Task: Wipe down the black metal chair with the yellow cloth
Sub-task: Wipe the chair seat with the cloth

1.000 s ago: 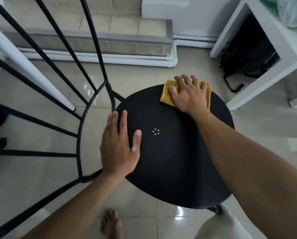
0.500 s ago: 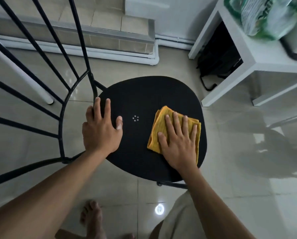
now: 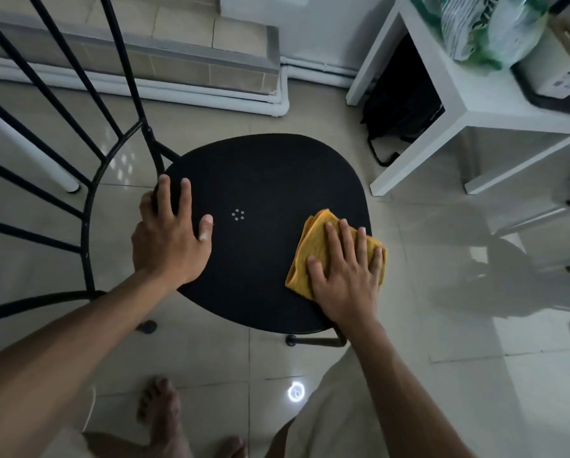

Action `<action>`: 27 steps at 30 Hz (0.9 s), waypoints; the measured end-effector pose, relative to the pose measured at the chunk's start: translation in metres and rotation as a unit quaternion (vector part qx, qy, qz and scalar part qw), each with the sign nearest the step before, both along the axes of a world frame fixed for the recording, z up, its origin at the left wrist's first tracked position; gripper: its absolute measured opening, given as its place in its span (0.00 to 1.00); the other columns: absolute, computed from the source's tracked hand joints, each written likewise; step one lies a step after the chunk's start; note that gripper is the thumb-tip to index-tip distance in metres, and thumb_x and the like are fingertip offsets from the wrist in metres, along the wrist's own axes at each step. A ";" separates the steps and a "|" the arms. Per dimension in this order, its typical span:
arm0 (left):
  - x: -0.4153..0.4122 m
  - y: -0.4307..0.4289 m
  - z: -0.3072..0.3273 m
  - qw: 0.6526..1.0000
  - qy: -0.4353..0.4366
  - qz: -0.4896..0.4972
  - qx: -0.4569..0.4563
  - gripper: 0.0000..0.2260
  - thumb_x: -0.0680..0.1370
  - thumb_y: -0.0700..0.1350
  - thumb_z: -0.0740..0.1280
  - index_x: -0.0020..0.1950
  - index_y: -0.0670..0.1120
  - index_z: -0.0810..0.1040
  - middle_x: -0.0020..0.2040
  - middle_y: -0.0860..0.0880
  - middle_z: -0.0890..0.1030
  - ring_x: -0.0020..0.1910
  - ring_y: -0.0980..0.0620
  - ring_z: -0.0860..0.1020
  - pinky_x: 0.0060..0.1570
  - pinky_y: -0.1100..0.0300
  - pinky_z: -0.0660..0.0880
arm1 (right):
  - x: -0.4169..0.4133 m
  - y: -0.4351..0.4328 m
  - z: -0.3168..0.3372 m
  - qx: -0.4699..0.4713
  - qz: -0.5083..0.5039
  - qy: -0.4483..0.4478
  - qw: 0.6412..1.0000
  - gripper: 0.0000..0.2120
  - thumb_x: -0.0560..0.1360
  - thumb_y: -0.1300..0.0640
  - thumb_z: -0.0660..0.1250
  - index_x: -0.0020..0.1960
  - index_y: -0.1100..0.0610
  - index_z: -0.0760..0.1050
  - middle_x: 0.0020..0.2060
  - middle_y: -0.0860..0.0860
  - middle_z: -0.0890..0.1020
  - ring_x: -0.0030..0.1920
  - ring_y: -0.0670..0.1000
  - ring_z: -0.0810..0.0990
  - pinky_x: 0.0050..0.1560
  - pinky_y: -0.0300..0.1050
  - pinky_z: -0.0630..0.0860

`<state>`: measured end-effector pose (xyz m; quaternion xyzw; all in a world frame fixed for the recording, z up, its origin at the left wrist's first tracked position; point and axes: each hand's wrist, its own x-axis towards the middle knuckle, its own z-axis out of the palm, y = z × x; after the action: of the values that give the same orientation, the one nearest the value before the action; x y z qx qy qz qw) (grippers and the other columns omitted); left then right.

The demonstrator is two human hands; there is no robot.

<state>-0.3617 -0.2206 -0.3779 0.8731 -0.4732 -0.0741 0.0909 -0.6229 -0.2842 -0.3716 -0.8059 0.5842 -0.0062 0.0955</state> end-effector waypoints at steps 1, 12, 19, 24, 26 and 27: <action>0.000 0.000 0.000 1.000 -0.001 0.000 0.001 0.31 0.80 0.58 0.55 0.79 0.48 0.51 0.78 0.43 0.50 0.73 0.36 0.57 0.54 0.36 0.74 | 0.000 -0.014 0.000 0.008 -0.008 -0.006 1.000 0.31 0.78 0.36 0.47 0.78 0.43 0.44 0.79 0.44 0.47 0.78 0.51 0.41 0.76 0.61 0.44; -0.002 -0.002 0.004 1.000 -0.013 0.002 0.015 0.31 0.80 0.58 0.54 0.79 0.47 0.49 0.78 0.43 0.50 0.73 0.35 0.57 0.55 0.36 0.72 | 0.023 -0.135 0.003 0.039 0.006 -0.076 0.996 0.29 0.80 0.41 0.48 0.78 0.46 0.46 0.79 0.46 0.48 0.78 0.51 0.45 0.73 0.59 0.54; -0.001 -0.005 0.003 0.999 -0.022 0.006 0.022 0.30 0.80 0.58 0.52 0.79 0.48 0.49 0.78 0.43 0.50 0.73 0.37 0.57 0.57 0.38 0.73 | 0.064 -0.185 0.007 0.040 -0.020 -0.056 0.997 0.27 0.79 0.44 0.45 0.76 0.51 0.55 0.73 0.54 0.64 0.71 0.60 0.65 0.68 0.58 0.63; -0.002 -0.006 0.001 0.999 -0.033 0.011 0.018 0.30 0.79 0.58 0.52 0.79 0.47 0.51 0.78 0.42 0.52 0.74 0.37 0.57 0.59 0.39 0.71 | 0.105 -0.190 0.006 0.000 -0.064 -0.035 0.997 0.25 0.79 0.48 0.44 0.72 0.55 0.64 0.71 0.56 0.68 0.71 0.61 0.64 0.67 0.62 0.60; -0.003 -0.007 0.000 0.999 -0.037 0.010 0.023 0.31 0.79 0.58 0.51 0.79 0.47 0.51 0.78 0.42 0.52 0.74 0.36 0.57 0.63 0.39 0.68 | 0.128 -0.178 0.002 -0.022 -0.028 -0.030 0.999 0.27 0.79 0.47 0.43 0.75 0.54 0.58 0.75 0.54 0.63 0.76 0.60 0.55 0.72 0.65 0.52; -0.003 -0.006 0.000 0.999 -0.037 0.008 0.023 0.31 0.79 0.58 0.51 0.79 0.47 0.51 0.78 0.42 0.52 0.75 0.36 0.56 0.66 0.39 0.66 | 0.139 -0.170 -0.001 -0.029 0.001 -0.022 0.999 0.29 0.78 0.45 0.42 0.77 0.54 0.55 0.76 0.53 0.60 0.77 0.60 0.51 0.73 0.67 0.47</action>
<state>-0.3646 -0.2269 -0.3783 0.8807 -0.4678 -0.0516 0.0538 -0.4838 -0.4545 -0.3721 -0.8084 0.5811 -0.0402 0.0850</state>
